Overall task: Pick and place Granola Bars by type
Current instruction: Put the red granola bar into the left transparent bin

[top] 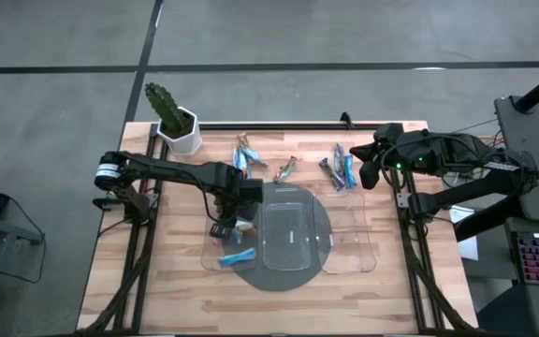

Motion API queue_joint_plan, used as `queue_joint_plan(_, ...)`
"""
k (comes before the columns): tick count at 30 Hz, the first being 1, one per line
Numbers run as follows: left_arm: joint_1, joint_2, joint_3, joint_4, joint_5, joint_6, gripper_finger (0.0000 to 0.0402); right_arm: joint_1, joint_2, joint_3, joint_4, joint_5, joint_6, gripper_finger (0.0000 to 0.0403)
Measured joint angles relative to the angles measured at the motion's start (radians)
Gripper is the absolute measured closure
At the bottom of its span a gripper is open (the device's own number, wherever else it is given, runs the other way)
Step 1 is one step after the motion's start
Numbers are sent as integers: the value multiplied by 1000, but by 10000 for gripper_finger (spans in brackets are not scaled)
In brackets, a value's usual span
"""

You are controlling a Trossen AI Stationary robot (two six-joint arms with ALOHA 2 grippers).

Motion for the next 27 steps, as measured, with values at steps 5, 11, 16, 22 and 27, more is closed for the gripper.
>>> queue_joint_plan(5, 0, 0, 0, -11, -1, 0, 273, 0, 0, 0, 0, 0, 0, 394)
queue_joint_plan(11, 0, 0, 1, -30, -13, -10, 274, 0, 0, 0, 0, -1, 0, 394)
queue_joint_plan(16, -1, 0, 21, -55, -37, -15, 295, 0, 0, 0, 0, -1, 0, 394)
queue_joint_plan(22, 0, 0, 87, -70, -37, -10, 378, 0, 0, 0, 0, -1, 0, 394)
queue_joint_plan(27, 2, 0, 157, -79, -38, -7, 400, 0, 0, 0, 0, -1, 0, 394)
